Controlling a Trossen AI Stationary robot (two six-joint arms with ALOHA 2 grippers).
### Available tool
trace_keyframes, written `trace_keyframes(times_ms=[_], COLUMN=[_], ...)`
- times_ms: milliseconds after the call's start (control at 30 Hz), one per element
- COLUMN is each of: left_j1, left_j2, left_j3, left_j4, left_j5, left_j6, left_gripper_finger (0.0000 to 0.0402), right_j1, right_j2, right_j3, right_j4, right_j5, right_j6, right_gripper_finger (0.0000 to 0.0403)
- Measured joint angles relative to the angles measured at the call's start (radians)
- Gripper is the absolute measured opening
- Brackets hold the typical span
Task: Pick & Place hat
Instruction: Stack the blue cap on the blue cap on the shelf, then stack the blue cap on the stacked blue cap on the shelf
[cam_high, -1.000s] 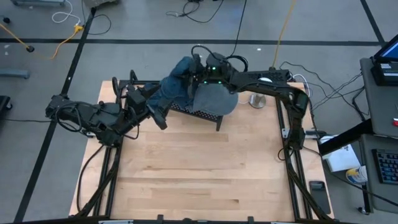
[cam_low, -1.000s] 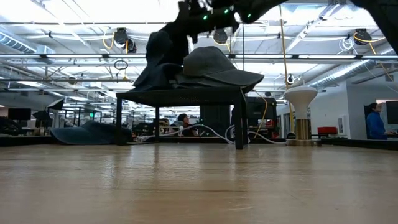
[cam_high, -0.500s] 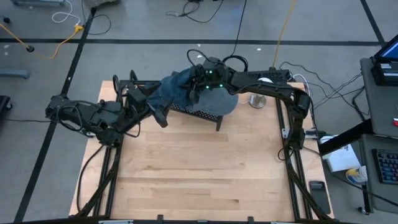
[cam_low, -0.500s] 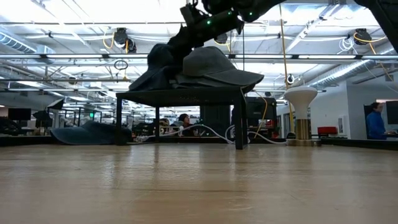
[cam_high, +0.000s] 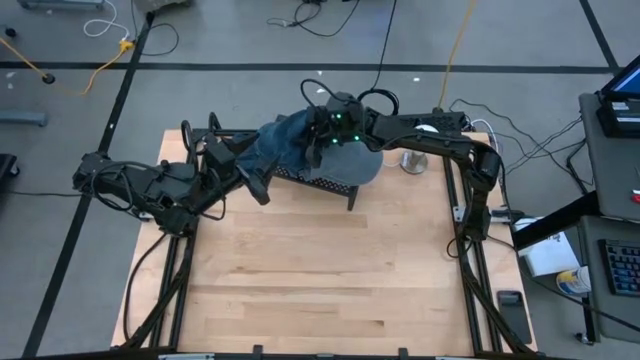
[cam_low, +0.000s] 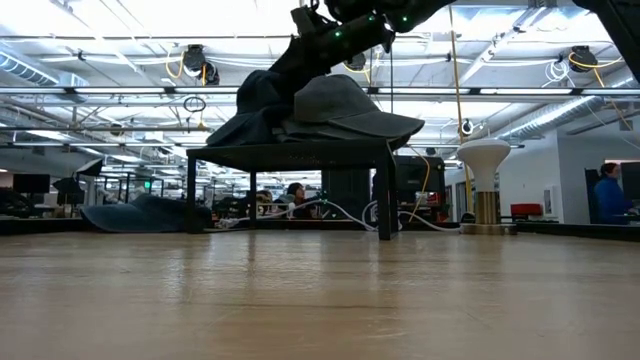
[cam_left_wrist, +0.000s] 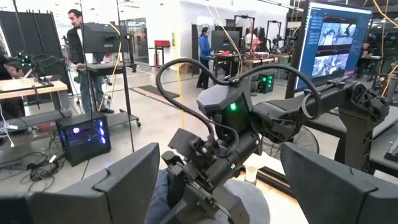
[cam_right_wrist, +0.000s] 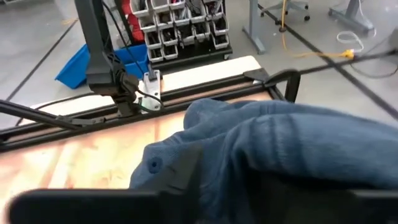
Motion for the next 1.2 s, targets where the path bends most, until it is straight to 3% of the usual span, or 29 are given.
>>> trace_keyframes(times_ms=[167, 300, 700, 967, 1200], left_j1=[0.000, 0.000, 0.000, 0.013, 0.056], left_j2=[0.000, 0.000, 0.000, 0.001, 0.002], left_j3=[0.000, 0.000, 0.000, 0.000, 0.000], left_j4=[0.000, 0.000, -0.024, -0.170, -0.192], left_j5=[0.000, 0.000, -0.048, -0.261, -0.416], left_j6=[0.000, 0.000, -0.029, -0.204, -0.297], left_gripper_finger=[0.0335, 0.0335, 0.0335, 0.0335, 0.0335], right_j1=[0.000, 0.007, 0.016, 0.022, 0.022], right_j2=[-0.027, -0.070, -0.257, -0.418, -0.561], right_j3=[0.000, 0.000, 0.000, 0.000, 0.000], right_j4=[-0.034, -0.084, -0.441, -0.581, -0.587], right_j5=[0.001, 0.051, 0.161, 0.157, 0.152], right_j6=[0.054, 0.072, 0.090, 0.108, 0.108], right_gripper_finger=[0.0184, 0.0211, 0.0204, 0.0205, 0.0205])
